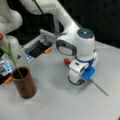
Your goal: Flower insertion into a vase
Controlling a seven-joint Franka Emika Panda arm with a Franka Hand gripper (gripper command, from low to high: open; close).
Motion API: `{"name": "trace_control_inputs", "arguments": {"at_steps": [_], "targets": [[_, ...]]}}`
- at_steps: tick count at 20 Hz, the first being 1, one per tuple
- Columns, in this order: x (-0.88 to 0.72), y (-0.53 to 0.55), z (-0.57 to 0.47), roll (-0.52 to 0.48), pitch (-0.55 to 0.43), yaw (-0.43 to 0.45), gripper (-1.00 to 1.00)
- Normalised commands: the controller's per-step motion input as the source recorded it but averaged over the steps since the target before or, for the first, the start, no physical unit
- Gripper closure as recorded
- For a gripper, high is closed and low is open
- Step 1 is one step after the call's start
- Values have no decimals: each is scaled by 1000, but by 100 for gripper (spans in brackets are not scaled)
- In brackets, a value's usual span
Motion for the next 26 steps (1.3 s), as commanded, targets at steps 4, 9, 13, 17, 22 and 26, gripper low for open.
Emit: {"name": "trace_control_inputs", "arguments": {"at_steps": [4, 9, 13, 17, 22, 26], "targets": [[240, 74, 15, -261, 99, 43, 100], [222, 66, 18, -259, 96, 42, 100], [210, 88, 22, -255, 96, 40, 100], [198, 102, 24, -256, 98, 37, 100], [188, 118, 36, -257, 102, 36, 100], [164, 114, 80, -253, 112, 34, 100]]}}
